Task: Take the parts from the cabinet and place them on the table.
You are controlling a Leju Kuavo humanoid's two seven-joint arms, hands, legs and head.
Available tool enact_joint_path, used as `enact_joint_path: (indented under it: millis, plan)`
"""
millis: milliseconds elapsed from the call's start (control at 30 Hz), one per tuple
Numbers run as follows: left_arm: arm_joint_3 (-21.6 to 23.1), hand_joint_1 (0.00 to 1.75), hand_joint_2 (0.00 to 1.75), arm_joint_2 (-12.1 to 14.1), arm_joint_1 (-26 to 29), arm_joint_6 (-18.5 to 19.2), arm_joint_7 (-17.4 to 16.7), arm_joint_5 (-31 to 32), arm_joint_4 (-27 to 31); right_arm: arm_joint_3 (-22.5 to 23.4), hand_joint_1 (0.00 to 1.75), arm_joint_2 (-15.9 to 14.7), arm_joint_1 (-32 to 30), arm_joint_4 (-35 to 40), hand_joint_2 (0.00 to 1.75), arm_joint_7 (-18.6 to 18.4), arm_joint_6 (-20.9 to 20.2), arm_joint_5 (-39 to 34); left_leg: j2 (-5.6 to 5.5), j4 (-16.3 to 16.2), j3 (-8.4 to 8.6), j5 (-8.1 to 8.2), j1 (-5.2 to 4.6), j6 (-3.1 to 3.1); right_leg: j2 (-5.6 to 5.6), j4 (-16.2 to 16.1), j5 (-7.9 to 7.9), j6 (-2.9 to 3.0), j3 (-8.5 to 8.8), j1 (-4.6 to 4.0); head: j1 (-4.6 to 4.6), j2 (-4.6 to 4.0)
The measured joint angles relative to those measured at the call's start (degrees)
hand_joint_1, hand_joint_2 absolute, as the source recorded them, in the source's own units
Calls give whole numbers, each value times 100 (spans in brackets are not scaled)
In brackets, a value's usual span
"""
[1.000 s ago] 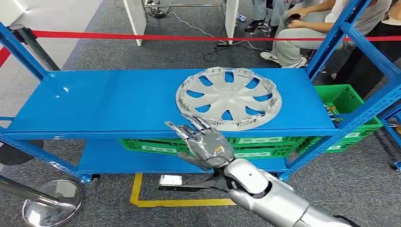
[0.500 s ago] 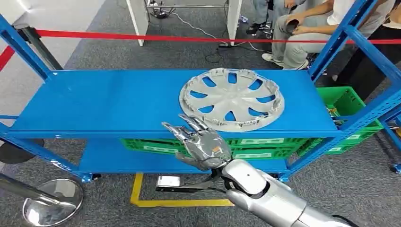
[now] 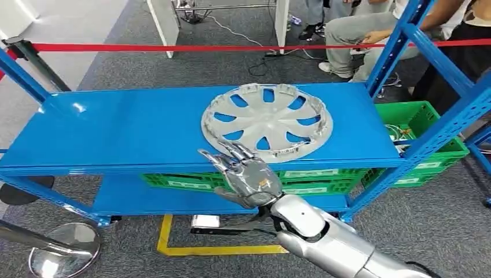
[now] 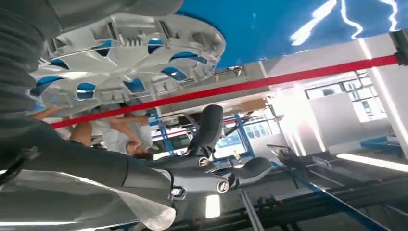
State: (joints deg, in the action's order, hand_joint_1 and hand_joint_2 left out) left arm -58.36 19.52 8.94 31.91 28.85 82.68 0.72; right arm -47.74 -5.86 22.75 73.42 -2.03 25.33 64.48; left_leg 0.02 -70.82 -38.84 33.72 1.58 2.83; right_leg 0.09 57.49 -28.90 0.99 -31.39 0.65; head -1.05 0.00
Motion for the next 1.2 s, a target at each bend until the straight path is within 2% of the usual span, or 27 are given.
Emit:
enact_joint_path:
  millis: [33, 67, 100, 167, 200, 233, 367, 400, 433, 533, 567, 600, 633, 700, 733, 767, 833, 867, 900, 933, 967, 1000, 1033, 1067, 1100, 1133, 1200]
  plan:
    - [2, 0, 0, -2, 1, 0, 0, 0, -2, -6, 0, 0, -7, -6, 175, 0, 0, 0, 0, -420, -225, 109, 0, -4, 1, 1, -14, 17, 12, -12, 2, 0]
    - [2, 0, 0, -2, 3, 0, 0, 0, -7, -13, 0, 0, -10, -13, 175, 0, 0, -2, 0, -500, -294, 54, 0, -12, 3, 1, -34, 20, 35, -18, -2, 0]
    - [2, 0, 0, -2, 6, 0, 0, 0, -9, -20, 0, 0, -10, -15, 175, 0, 0, -2, 0, -339, -231, -129, -3, -28, 10, 1, -59, 17, 66, -23, 0, 0]
    - [2, 0, 0, 7, 10, 0, 0, 0, -9, -22, 0, 0, -5, -15, 175, 0, 0, -2, 0, 620, 188, -722, -10, -85, 20, 1, -125, -11, 171, -29, 0, 0]
    - [2, 0, 0, 15, 13, 0, 0, 0, -9, -24, 0, 0, -4, -15, 175, 0, 0, 0, 0, 1086, 391, -933, -13, -125, 21, -1, -163, -33, 204, -29, 4, 0]
    - [2, 0, 0, 22, 10, 0, -2, 0, -11, -24, 0, 2, 1, -17, 175, -2, 0, -2, 1, 1218, 481, -815, -50, -144, 30, 18, -212, -88, 195, -83, 0, 0]
    - [2, 0, 0, 22, 11, 11, -2, -2, -11, -33, 0, 2, 5, -20, 175, 0, 2, -4, 3, 1288, 524, -748, -38, -235, 28, 38, -203, -216, 248, -68, -2, 0]
    - [2, 0, 0, 22, 23, 11, -2, -4, -13, -33, 0, 2, 5, -22, 175, 0, 4, -4, 7, 1321, 572, -734, -24, -263, 20, 139, -265, -250, 183, -59, -13, 0]
    - [2, 0, 0, 22, 22, 11, -2, -4, -13, -33, 0, 2, 30, -22, 175, 0, 7, -4, 2, 1320, 598, -714, -24, -295, 14, 406, -394, -269, 46, -57, -44, 0]
    - [2, 0, 0, 15, 16, 11, -2, -4, -15, -42, 0, 0, 15, -33, 175, 0, 7, -4, 3, 1315, 616, -660, -44, -348, 13, 1678, -907, -289, -748, -54, -57, 0]
    - [0, 0, 0, 15, 16, 11, -2, -4, -15, -50, 0, 0, 2, -44, 175, 0, 7, -4, 1, 1313, 637, -637, -53, -348, 12, 1865, -903, -285, -918, -54, -50, 0]
    - [2, 0, 0, 9, 17, 11, -2, -4, -18, -59, 0, 0, -2, -48, 175, 0, 7, -4, -1, 1313, 676, -611, -61, -348, 13, 1779, -743, -274, -953, -55, -53, 0]
    - [2, 0, 0, 9, 17, 11, -2, -4, -17, -61, 0, 0, -2, -48, 175, 0, 7, -4, -6, 1313, 728, -574, -68, -344, 12, 1455, -461, -258, -861, -58, -50, 0]
    - [2, 0, 0, 9, 17, 11, -2, -4, -17, -57, 0, 0, 6, -46, 175, 0, 7, -4, -12, 1314, 868, -486, -77, -320, 8, 398, 243, -176, -444, -77, -55, 0]
    - [2, 0, 0, 4, 17, 11, -2, -4, -20, -57, 0, 0, 8, -50, 175, 0, 7, -4, -13, 1322, 893, -463, -71, -301, -9, 262, 210, -134, -368, -103, -35, 0]
    - [2, 0, 0, 2, 20, 13, -2, -6, -22, -61, 0, 0, 24, -55, 175, 0, 4, -4, -17, 1316, 876, -450, -80, -259, -14, 127, -43, -115, -400, -129, -37, 0]
    - [2, 0, 0, -7, 12, 15, -2, 0, -24, -57, 0, 0, 9, -55, 175, 0, 7, -4, -6, 1268, 908, -447, -88, -180, -1, 124, 150, -35, -312, -127, -28, 0]
    - [2, 0, 0, 4, 25, 15, -2, -2, -26, -61, 0, 0, 9, -55, 175, -2, 7, -7, -9, 1271, 935, -456, -88, -158, -1, 111, 140, -11, -295, -114, -39, 0]
    - [4, 0, 0, 9, 9, 15, -2, 2, -26, -61, 0, 4, 18, -46, 175, 2, 9, -2, -9, 1207, 934, -406, -83, -130, -2, 64, 150, 9, -183, -69, -20, 0]
    - [4, 0, 0, 9, 8, 15, -2, -4, -26, -59, 0, 6, 29, -46, 175, 0, 11, -2, -8, 1030, 871, -362, -81, -101, -11, 55, 137, 31, -134, -64, -16, 0]
    - [2, 0, 0, 15, 4, 15, -2, -7, -26, -59, 0, 13, 43, -46, 175, 0, 11, -4, -10, 697, 695, -243, -79, -73, -10, 47, 118, 59, -110, -61, 22, 0]
    - [2, 0, 0, 20, 5, 15, -2, -4, -26, -61, 0, 15, 37, -46, 175, 2, 9, -4, -9, 230, 418, -42, -72, -43, -9, 47, 95, 80, -94, -63, 9, 0]
    - [2, 0, 0, 18, 13, 15, -2, -4, -26, -63, 0, 15, 23, -46, 175, 4, 9, -4, -10, -158, 169, 143, -70, -33, -7, 47, 68, 88, -78, -64, 13, 0]
    - [4, 0, 0, 13, 15, 15, -2, -2, -26, -63, 0, 15, 10, -50, 175, 2, 9, -4, -10, -418, -34, 240, -66, -23, -1, 47, 40, 90, -51, -65, 13, 0]
    - [4, 0, 0, 11, 21, 15, -2, 0, -28, -63, 0, 15, 4, -50, 175, 2, 9, -4, -10, -411, -108, 151, -60, -16, 5, 47, 8, 88, -12, -65, 9, 0]
    - [4, 0, 0, 13, 20, 15, -2, -2, -28, -63, 0, 15, 4, -50, 175, 2, 9, -4, -9, -194, -71, -81, -55, -8, 10, 47, -29, 80, 39, -64, 15, 0]
    - [2, 0, 0, 28, 23, 15, -2, -4, -28, -63, 0, 15, 9, -50, 175, 2, 9, -4, -8, 739, 246, -773, -47, -23, 11, 47, -114, 43, 169, -55, 15, 0]
